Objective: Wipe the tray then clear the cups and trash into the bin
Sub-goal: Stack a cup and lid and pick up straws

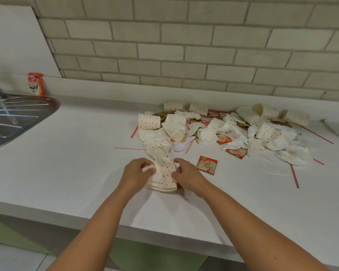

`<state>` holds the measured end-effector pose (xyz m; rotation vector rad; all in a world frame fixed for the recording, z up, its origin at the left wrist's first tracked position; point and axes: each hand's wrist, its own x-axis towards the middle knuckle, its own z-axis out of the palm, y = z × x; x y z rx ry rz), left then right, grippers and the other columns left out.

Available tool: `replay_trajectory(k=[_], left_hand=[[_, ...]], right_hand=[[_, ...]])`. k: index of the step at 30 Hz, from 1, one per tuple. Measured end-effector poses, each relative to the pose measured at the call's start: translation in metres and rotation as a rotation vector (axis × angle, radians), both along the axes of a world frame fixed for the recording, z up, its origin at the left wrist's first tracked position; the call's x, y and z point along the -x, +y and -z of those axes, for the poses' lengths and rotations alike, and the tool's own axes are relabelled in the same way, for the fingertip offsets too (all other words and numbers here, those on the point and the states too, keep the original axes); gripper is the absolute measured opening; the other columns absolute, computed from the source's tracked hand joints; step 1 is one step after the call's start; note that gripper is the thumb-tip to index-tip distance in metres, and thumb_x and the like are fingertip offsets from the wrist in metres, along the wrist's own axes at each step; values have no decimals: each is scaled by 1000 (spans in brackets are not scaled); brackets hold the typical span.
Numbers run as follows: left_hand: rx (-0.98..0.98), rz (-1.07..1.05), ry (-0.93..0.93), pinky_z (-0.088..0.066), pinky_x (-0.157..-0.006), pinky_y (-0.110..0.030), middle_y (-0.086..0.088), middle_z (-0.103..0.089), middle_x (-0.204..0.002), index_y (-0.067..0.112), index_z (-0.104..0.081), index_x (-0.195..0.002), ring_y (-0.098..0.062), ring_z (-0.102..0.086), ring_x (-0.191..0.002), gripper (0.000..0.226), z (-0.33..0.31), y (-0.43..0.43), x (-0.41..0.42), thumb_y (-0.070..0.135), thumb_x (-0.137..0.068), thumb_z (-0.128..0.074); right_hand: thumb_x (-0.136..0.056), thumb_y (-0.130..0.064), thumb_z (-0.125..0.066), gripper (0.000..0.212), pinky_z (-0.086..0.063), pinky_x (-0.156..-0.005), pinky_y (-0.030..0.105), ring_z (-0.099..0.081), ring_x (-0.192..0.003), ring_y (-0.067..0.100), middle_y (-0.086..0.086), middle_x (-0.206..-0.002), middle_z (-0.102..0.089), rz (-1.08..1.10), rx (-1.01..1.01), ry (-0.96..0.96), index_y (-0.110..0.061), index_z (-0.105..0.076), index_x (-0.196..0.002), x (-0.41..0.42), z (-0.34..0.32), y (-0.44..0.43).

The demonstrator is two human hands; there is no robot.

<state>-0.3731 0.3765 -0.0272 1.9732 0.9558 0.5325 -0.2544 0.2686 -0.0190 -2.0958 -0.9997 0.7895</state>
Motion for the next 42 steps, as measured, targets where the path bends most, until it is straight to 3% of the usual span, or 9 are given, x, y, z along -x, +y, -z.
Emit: replay_trajectory(k=[4, 6, 10, 14, 23, 26, 30, 35, 42], left_hand=[[181, -181, -127, -38, -66, -23, 0, -57, -89, 12, -63, -86, -17, -50, -83, 22, -10, 31, 6, -4, -87, -47], [175, -220, -80, -37, -71, -26, -2, -57, -97, 11, -62, -83, -18, -49, -91, 25, -7, 46, 7, -4, -86, -41], [18, -211, 128, -38, -79, -28, -11, -62, -108, 3, -64, -99, -26, -55, -103, 20, 3, 56, 3, 18, -91, -53], [-93, -40, 470, -35, -83, -28, -10, -50, -130, 6, -47, -127, -26, -46, -121, 71, 6, 53, 4, 45, -74, -73], [-119, -7, 652, -41, -89, -29, -14, -42, -129, 3, -39, -129, -25, -47, -118, 88, 5, 55, 5, 52, -67, -77], [-113, -5, 650, -40, -86, -29, -11, -48, -127, 4, -40, -127, -26, -48, -116, 83, 1, 52, 5, 50, -68, -76], [-125, -14, 568, -35, -77, -27, -12, -58, -116, 2, -52, -112, -26, -52, -103, 52, -15, 43, 0, 37, -79, -71], [-110, 50, 370, -36, -74, -31, -6, -50, -98, 7, -54, -98, -23, -47, -90, 28, -43, -2, -31, 31, -87, -62], [-85, 271, 283, -33, -53, -26, -2, -48, -80, 10, -48, -91, -19, -45, -72, 24, -53, -101, -96, 34, -95, -48]], right_hand=[[-94, -11, -40, 38, -41, -70, 25, -47, -97, 17, 6, -111, -56, 81, -5, 13, -8, -49, -130, -19, -13, -11], [-92, -8, -38, 30, -45, -63, 25, -49, -92, 18, 6, -104, -53, 150, -41, 115, -8, -56, -116, -25, -19, -16], [-91, -4, -40, 28, -52, -56, 27, -52, -78, 16, 8, -100, -54, 255, -77, 316, -3, -61, -109, -30, -23, -23], [-89, -4, -41, 31, -44, -47, 23, -51, -68, 17, 10, -93, -56, 290, -22, 359, 2, -62, -111, -35, -24, -28], [-88, -9, -47, 31, -36, -47, 23, -53, -69, 17, 16, -110, -65, 355, 47, 371, -6, -63, -115, -45, -20, -48], [-89, -10, -47, 30, -36, -46, 22, -54, -68, 15, 13, -104, -67, 362, 45, 364, -8, -63, -114, -48, -21, -59], [-91, -7, -49, 24, -37, -47, 22, -54, -64, 14, 11, -93, -66, 368, -3, 360, -5, -62, -111, -54, -23, -83], [-91, -8, -55, 20, -39, -49, 22, -53, -61, 14, 9, -87, -63, 380, -85, 282, -8, -64, -109, -69, -25, -122], [-89, -10, -60, 11, -36, -46, 21, -45, -59, 14, 8, -85, -56, 468, -157, 150, -11, -63, -99, -95, -34, -203]])
